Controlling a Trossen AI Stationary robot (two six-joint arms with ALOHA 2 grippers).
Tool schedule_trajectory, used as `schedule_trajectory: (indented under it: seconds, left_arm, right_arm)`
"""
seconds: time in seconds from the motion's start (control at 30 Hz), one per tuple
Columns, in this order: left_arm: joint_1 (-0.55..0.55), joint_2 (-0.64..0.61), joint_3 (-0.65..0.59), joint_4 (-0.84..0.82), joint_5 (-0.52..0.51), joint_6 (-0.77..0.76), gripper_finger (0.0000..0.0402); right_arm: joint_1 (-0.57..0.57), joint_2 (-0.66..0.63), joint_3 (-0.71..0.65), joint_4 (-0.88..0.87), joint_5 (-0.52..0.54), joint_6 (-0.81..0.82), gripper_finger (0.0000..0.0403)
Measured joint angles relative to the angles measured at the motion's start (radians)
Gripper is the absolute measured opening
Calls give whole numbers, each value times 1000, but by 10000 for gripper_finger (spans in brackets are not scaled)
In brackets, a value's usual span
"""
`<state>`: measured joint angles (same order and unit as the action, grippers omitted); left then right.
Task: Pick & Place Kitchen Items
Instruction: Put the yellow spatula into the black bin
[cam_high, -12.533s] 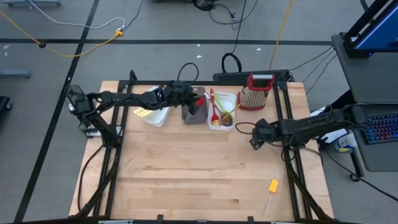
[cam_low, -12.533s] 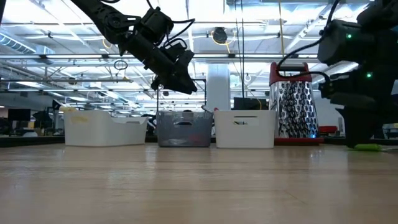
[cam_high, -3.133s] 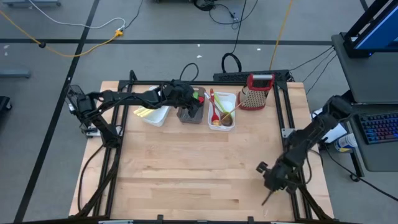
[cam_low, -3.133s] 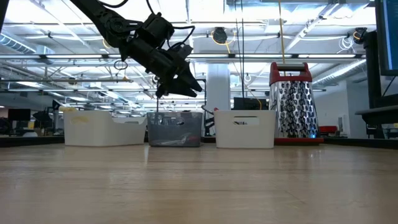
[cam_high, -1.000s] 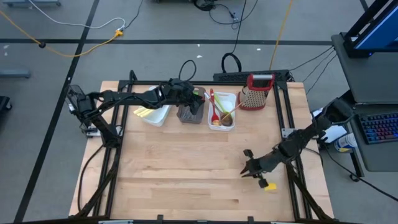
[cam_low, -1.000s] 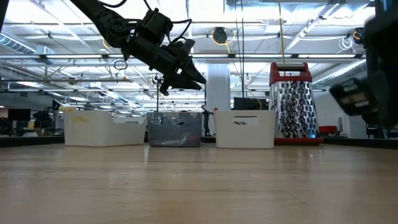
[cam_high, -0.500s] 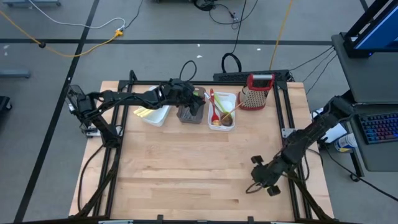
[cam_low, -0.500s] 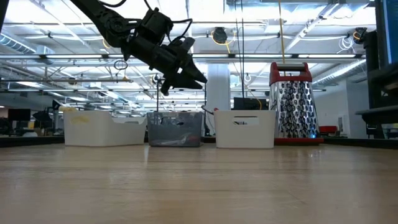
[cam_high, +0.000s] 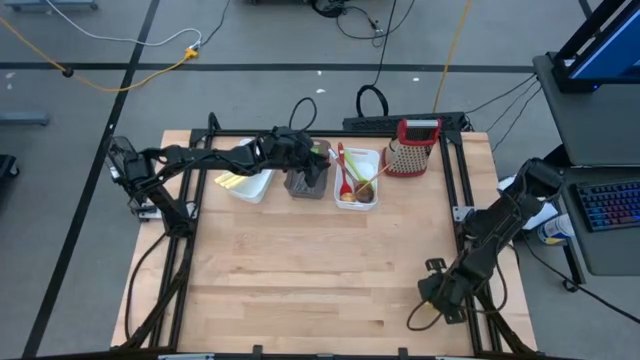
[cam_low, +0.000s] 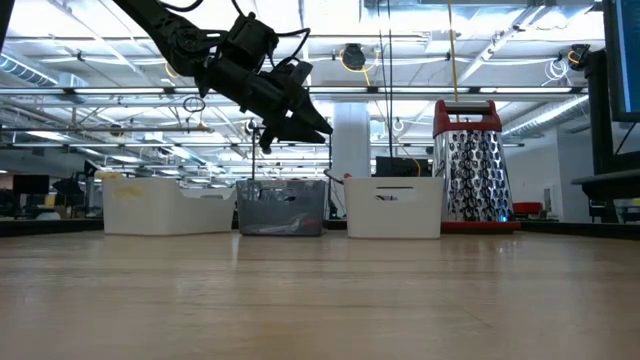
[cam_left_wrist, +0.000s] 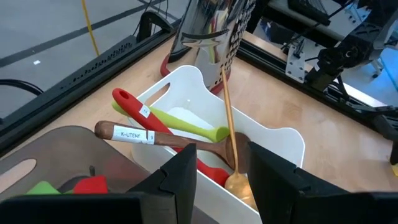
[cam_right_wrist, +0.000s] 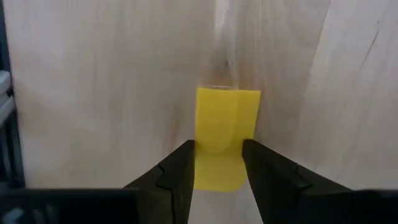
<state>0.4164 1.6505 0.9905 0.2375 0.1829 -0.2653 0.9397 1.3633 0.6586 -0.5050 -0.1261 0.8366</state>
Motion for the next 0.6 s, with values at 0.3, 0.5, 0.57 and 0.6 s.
schedule_trajectory:
  seconds: [0.3, 0.5, 0.57, 0.6]
  left_arm:
    - [0, 0, 0, 0, 0, -6, 138]
    - [0, 0, 0, 0, 0, -9, 138]
    - [0, 0, 0, 0, -1, -10, 138]
    - [0, 0, 0, 0, -1, -10, 138]
  right_arm:
    - [0, 45, 3, -11, 125, 15, 137]
    - [-1, 48, 2, -11, 206, -116, 137]
    - [-1, 48, 2, -13, 214, -120, 137]
    - [-1, 48, 2, -14, 224, -118, 137]
